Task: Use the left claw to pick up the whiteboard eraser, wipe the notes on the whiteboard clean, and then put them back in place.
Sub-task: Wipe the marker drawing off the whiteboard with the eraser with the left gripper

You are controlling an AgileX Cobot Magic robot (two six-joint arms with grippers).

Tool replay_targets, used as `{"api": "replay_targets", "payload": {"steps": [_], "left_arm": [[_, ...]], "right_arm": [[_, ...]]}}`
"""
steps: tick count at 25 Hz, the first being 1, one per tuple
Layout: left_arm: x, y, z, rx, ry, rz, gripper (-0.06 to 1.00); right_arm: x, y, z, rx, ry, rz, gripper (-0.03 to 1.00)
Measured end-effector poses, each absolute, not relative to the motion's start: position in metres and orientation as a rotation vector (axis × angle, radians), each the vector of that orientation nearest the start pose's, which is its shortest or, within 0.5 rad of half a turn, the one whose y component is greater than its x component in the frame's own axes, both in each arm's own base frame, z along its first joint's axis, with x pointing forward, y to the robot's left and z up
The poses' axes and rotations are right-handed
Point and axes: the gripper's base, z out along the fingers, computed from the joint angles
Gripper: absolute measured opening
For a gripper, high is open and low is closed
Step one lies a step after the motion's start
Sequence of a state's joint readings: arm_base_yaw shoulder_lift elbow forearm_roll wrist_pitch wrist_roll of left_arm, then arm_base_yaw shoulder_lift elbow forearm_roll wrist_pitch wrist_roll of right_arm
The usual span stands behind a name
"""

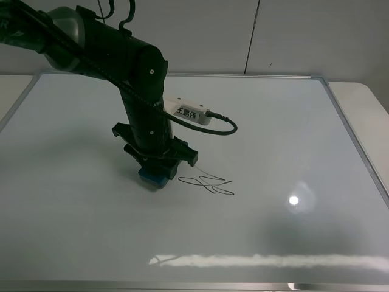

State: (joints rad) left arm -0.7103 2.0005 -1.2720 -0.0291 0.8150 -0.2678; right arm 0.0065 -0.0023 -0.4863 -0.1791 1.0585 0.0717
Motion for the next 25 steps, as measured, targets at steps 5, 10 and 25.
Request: {"api": "replay_targets", "payload": {"steps": [5,10,25], "left_arm": [[0.279,-0.252,0.132,0.651,3.021,-0.083,0.55],[0.283,-0.262,0.123,0.691,3.098,-0.013,0.55],[0.282,-0.293,0.107,0.835,3.096,0.046,0.55]], "right_arm": [[-0.004,-0.014,0.275,0.074,2.043,-0.166,0.99],[-0.004,-0.014,0.275,0.073,2.043,-0.165,0.99],[-0.004,-0.014,0.275,0.073,2.043,-0.165,0.99]]}}
